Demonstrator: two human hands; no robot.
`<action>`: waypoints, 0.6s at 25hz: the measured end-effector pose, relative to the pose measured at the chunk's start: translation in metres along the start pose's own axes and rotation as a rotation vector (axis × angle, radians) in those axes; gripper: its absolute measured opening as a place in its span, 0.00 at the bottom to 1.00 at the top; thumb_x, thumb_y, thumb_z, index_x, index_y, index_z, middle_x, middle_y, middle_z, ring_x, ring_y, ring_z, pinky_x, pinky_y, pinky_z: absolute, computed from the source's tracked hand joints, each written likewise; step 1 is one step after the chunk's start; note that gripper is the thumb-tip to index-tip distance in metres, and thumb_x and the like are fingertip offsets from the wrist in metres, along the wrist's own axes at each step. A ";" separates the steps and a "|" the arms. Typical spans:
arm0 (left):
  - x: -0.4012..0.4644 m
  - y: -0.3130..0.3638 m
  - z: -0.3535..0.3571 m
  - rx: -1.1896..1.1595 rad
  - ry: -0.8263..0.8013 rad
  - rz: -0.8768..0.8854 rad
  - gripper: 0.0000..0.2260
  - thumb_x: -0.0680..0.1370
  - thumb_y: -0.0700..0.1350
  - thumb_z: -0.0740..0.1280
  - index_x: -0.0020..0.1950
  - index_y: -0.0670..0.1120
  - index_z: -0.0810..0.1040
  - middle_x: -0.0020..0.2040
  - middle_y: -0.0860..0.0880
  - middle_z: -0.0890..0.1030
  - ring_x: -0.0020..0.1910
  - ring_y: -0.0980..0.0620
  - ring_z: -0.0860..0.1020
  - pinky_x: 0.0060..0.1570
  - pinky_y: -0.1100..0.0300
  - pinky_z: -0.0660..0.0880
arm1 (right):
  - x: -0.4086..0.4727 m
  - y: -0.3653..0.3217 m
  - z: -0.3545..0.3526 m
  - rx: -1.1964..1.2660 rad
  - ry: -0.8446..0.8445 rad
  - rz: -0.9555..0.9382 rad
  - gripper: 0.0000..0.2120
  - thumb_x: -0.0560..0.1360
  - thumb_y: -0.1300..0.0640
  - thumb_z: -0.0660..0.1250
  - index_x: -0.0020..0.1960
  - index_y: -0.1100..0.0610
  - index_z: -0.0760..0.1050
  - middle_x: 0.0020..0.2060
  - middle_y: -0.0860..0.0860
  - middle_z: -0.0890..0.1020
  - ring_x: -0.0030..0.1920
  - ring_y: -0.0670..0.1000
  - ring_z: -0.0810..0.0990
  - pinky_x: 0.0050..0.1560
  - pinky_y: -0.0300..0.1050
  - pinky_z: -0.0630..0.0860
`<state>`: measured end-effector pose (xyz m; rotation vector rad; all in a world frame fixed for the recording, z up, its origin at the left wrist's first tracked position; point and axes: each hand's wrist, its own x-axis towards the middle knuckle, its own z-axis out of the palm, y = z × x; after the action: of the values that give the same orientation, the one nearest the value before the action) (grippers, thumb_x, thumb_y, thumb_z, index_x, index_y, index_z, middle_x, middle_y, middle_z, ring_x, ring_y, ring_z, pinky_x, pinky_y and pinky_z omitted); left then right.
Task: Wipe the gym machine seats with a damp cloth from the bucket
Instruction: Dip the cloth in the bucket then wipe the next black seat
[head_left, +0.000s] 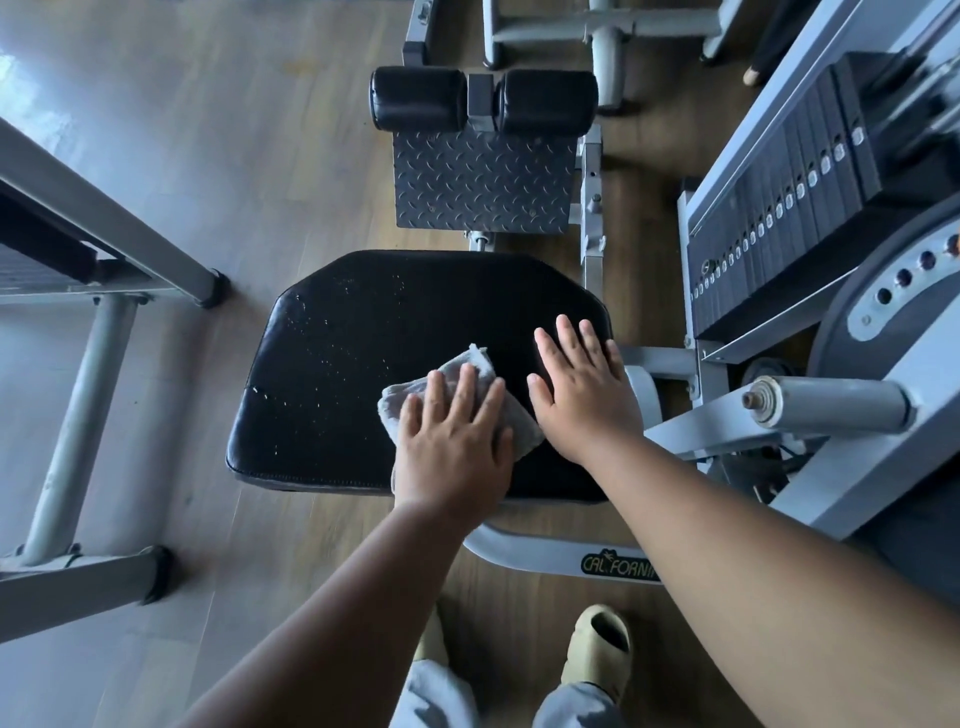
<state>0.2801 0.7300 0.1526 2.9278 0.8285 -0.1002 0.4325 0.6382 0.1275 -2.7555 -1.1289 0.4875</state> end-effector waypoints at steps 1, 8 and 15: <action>-0.006 -0.003 0.002 -0.018 0.012 0.046 0.23 0.80 0.57 0.58 0.74 0.54 0.71 0.75 0.48 0.69 0.75 0.38 0.64 0.70 0.40 0.61 | 0.000 0.001 0.000 0.004 0.003 0.002 0.30 0.80 0.41 0.43 0.80 0.47 0.48 0.81 0.49 0.47 0.80 0.52 0.42 0.78 0.54 0.40; -0.041 -0.131 -0.007 -0.011 0.168 -0.177 0.20 0.80 0.57 0.59 0.68 0.52 0.78 0.71 0.48 0.75 0.71 0.40 0.71 0.67 0.43 0.65 | 0.001 -0.011 -0.007 -0.073 -0.032 0.049 0.30 0.80 0.46 0.46 0.80 0.50 0.47 0.81 0.53 0.45 0.80 0.55 0.42 0.78 0.56 0.41; -0.032 -0.082 0.013 -0.068 0.180 0.092 0.20 0.79 0.58 0.62 0.70 0.57 0.75 0.73 0.51 0.73 0.73 0.41 0.69 0.69 0.42 0.64 | 0.013 -0.080 0.008 -0.032 -0.073 -0.030 0.32 0.80 0.42 0.45 0.81 0.52 0.42 0.80 0.52 0.41 0.79 0.54 0.37 0.77 0.57 0.38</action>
<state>0.2092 0.7811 0.1363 2.9366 0.7016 0.1965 0.3856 0.7045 0.1352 -2.7651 -1.2021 0.5754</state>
